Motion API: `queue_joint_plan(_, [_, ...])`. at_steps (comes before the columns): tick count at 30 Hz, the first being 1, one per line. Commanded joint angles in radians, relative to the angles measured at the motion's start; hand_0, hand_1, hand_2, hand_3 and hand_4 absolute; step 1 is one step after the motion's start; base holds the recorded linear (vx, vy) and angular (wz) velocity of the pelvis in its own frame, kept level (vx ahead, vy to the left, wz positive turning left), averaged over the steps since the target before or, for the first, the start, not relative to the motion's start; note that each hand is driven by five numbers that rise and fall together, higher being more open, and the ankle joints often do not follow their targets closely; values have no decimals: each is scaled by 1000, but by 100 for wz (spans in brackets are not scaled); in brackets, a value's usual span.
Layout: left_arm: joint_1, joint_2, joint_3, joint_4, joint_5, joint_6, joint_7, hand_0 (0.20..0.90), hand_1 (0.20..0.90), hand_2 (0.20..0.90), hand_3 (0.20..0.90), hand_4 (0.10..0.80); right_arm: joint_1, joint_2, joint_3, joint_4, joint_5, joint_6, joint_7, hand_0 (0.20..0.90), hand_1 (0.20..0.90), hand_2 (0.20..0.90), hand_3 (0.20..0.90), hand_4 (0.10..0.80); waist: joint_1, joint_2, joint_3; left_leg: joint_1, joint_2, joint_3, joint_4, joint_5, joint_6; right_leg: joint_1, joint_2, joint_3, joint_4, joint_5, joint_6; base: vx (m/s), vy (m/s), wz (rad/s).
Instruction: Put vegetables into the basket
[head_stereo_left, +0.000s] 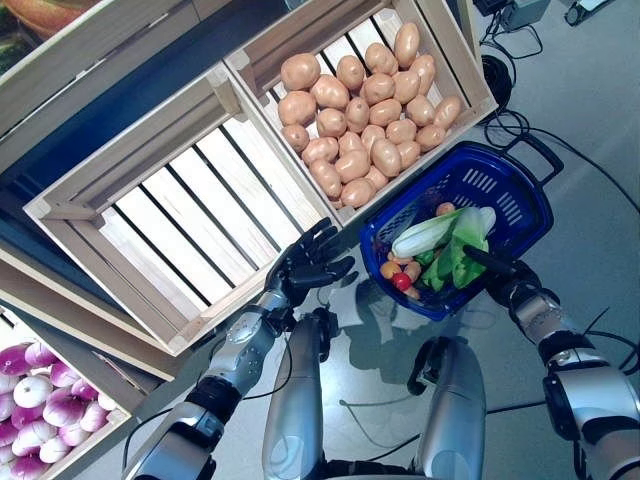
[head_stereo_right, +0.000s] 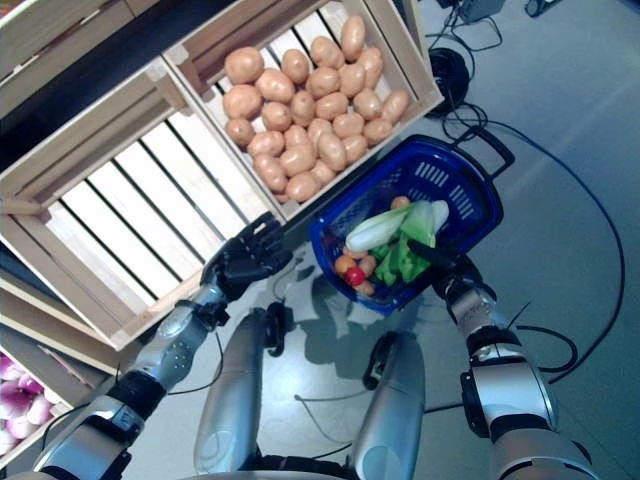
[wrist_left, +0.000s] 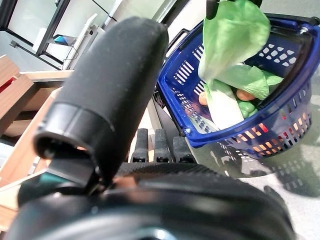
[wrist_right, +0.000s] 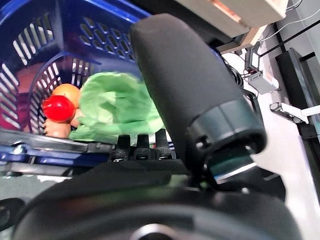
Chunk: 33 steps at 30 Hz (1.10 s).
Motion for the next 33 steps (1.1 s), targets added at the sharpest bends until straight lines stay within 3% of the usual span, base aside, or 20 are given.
queue_joint_plan(1, [-47, 36, -6, -114, -44, -88, -25, 900, 900, 900, 900, 800, -86, -65, -47, 3, 49, -60, 0, 900, 900, 900, 900, 800, 9, 4, -43, 166, 41, -19, -14, -145, -14, 80, -1, 12, -118, 131, -15, 34, 14, -2])
queue_joint_plan(9, [-36, 45, 8, -99, -40, -60, -60, 900, 900, 900, 900, 800, -49, -43, -50, -8, 49, -50, 15, 900, 900, 900, 900, 800, 15, -15, -77, 250, 48, -7, -113, -108, -16, 160, 3, -9, -200, 163, -8, 47, 8, 1])
queue_joint_plan(14, [-1, 37, 12, -86, -2, -34, -89, 900, 900, 900, 900, 800, 21, 17, -47, -25, 42, -46, 34, 900, 900, 900, 900, 800, 17, -27, -120, 360, 49, 5, -282, -30, -18, 277, 31, -35, -363, 224, -6, 105, 0, -3])
queue_joint_plan(17, [23, 18, 18, -84, 30, -9, -108, 900, 900, 900, 900, 800, 81, 72, -61, -44, 59, -37, 47, 900, 900, 900, 900, 800, 15, -38, -166, 468, 44, 37, -448, 49, -20, 389, 59, -67, -531, 281, 3, 173, -20, -11])
queue_joint_plan(20, [60, -15, 27, -106, 61, 42, -100, 900, 900, 900, 900, 800, 154, 132, -72, -57, 55, -42, 47, 900, 900, 900, 900, 800, 13, -50, -245, 594, 12, 72, -663, 136, -20, 539, 113, -92, -782, 360, 15, 236, -25, -11])
queue_joint_plan(26, [132, -42, 19, -76, 124, 101, -110, 900, 900, 900, 900, 800, 268, 176, -57, -76, 21, -18, 119, 900, 900, 900, 900, 800, 15, -51, -345, 716, -2, 89, -886, 224, -28, 676, 148, -109, -993, 435, 32, 161, 12, 1])
queue_joint_plan(33, [251, -68, 24, 73, 225, 108, -173, 900, 900, 900, 900, 800, 453, 286, -35, -155, 88, -62, 218, 900, 900, 900, 900, 800, 1, -51, -403, 786, -9, 95, -981, 237, -24, 755, 161, -104, -1107, 476, 45, 73, 10, -2])
